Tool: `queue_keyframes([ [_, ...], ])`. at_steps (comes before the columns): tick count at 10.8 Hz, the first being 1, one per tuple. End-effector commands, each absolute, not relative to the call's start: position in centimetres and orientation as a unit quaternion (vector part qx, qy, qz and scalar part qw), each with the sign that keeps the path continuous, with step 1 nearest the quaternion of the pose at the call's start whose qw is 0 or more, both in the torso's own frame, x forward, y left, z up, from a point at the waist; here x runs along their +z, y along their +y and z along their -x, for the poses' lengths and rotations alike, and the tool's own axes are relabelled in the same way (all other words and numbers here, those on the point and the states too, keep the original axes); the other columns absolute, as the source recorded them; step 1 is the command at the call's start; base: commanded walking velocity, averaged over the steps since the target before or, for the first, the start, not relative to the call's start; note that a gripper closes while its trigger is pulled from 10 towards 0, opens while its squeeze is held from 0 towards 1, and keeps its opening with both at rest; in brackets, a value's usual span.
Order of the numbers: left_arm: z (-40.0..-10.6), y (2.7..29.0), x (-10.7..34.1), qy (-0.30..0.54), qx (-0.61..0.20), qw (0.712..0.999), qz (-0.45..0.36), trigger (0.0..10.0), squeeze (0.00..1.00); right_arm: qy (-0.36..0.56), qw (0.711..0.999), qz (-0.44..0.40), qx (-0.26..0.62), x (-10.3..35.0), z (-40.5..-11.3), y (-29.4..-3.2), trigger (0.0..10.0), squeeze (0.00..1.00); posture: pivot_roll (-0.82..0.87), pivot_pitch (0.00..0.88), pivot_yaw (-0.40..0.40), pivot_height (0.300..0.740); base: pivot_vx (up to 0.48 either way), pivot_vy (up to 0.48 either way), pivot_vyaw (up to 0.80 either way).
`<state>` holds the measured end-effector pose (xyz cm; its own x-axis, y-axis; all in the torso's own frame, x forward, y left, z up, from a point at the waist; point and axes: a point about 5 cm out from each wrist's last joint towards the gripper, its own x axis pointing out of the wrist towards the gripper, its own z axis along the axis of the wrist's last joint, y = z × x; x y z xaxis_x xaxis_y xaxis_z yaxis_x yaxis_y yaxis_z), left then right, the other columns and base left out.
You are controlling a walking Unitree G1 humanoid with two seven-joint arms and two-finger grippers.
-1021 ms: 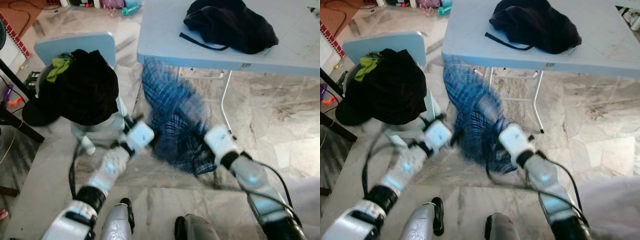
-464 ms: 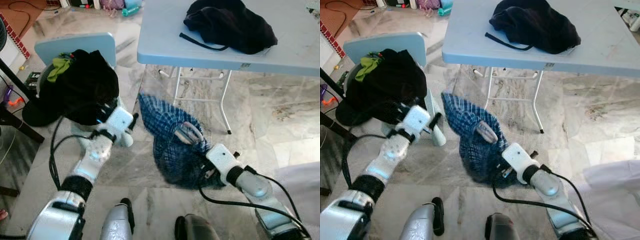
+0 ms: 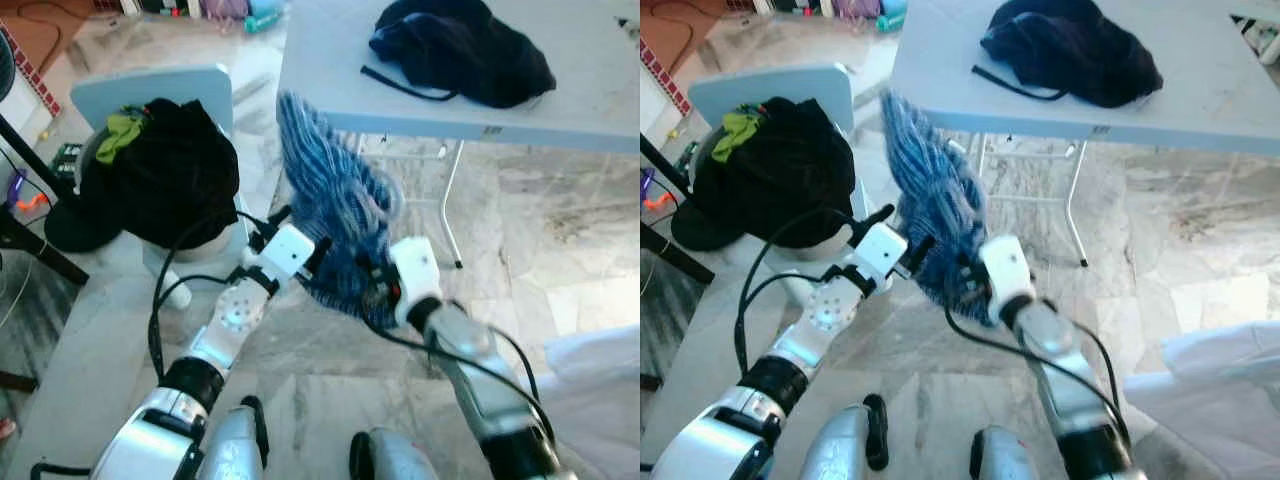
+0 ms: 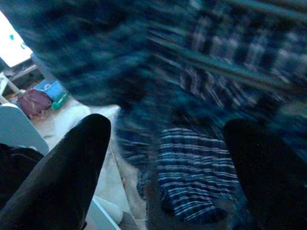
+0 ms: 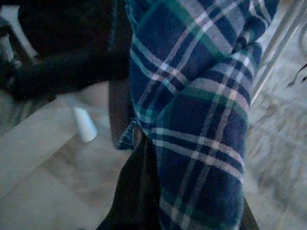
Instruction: Hang hanger
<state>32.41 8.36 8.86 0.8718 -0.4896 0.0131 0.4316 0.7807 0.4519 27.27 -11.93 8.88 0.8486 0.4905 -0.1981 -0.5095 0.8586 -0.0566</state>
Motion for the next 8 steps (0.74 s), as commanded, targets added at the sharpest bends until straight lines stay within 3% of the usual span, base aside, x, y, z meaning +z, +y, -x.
queue_keyframes([
  [1,-32.2,8.0,8.6,-0.063,-0.257,0.936,-0.232,10.0,0.00,0.082,0.956,0.037,0.280,9.6,-26.9,-11.8,10.0,0.00,-0.08,0.170,-0.041,0.740,0.000,0.000,0.00],
  [4,-33.4,9.1,9.2,-0.065,-0.212,0.943,-0.248,10.0,0.00,0.098,0.921,-0.002,0.376,10.6,-24.6,-10.6,10.0,0.00,-0.09,0.170,-0.036,0.740,0.000,0.000,0.00],
  [6,-34.7,11.1,10.1,-0.060,-0.156,0.951,-0.259,10.0,0.00,0.119,0.904,0.006,0.411,10.5,-23.4,-10.6,10.0,0.00,-0.09,0.168,-0.037,0.740,0.000,0.000,0.00],
  [7,-34.9,11.7,10.5,-0.064,-0.146,0.953,-0.259,10.0,0.00,0.139,0.904,0.038,0.402,9.6,-23.5,-11.4,10.0,0.00,-0.09,0.169,-0.035,0.740,0.000,0.000,0.00],
  [8,-35.0,12.3,11.0,-0.073,-0.142,0.952,-0.261,10.0,0.00,0.171,0.905,0.122,0.369,7.9,-23.9,-13.6,10.0,0.00,-0.09,0.169,-0.033,0.740,0.000,0.000,0.00],
])
